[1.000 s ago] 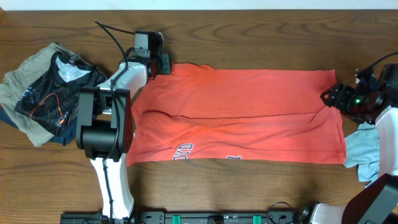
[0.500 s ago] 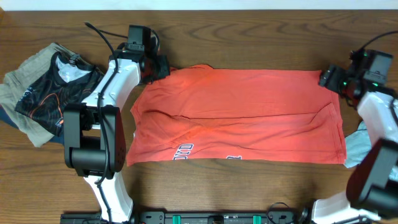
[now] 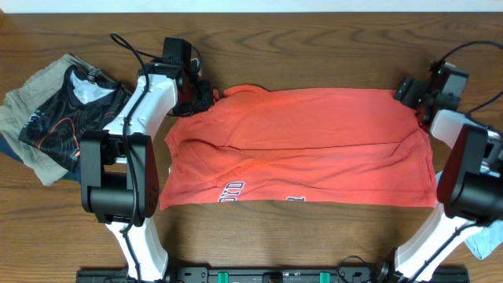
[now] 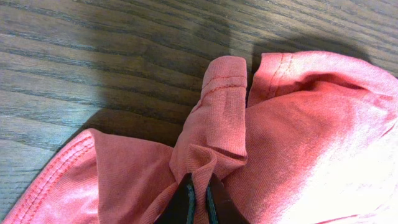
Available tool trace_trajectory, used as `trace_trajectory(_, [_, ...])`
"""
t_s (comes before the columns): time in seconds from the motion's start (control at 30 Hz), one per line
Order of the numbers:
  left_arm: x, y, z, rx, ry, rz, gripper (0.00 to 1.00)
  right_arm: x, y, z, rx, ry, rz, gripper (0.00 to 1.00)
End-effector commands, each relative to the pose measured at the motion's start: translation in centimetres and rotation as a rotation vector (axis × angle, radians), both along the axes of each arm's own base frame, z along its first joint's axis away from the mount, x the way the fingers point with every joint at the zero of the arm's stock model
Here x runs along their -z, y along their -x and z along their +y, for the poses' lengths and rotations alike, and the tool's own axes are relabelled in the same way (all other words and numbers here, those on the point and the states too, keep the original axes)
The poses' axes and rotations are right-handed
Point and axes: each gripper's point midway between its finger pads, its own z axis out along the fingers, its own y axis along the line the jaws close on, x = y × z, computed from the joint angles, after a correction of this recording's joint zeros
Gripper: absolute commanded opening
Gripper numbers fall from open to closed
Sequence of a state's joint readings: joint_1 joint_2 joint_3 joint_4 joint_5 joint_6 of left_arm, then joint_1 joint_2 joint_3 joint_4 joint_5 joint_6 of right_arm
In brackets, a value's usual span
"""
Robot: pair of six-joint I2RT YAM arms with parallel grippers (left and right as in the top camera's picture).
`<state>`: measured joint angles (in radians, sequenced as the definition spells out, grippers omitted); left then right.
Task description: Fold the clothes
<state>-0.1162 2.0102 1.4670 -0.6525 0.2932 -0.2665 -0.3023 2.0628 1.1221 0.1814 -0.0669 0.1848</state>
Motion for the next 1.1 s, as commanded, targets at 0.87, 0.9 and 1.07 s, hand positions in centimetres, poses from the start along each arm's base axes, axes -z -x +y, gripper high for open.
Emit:
trace_trajectory(0.87, [-2.5, 1.4, 1.6, -0.041, 0.003, 0.011, 0.06, -1.5, 5.0, -1.4, 0.144, 0.019, 0.183, 0.01])
trace_trajectory(0.9, [-3.1, 1.7, 1.8, -0.046, 0.003, 0.012, 0.06, -2.7, 5.4, -1.2, 0.144, 0.019, 0.184, 0.01])
trace_trajectory(1.07, [-4.3, 4.1, 2.0, -0.042, -0.004, 0.070, 0.06, -7.0, 8.3, -0.4, 0.145, 0.012, 0.211, 0.01])
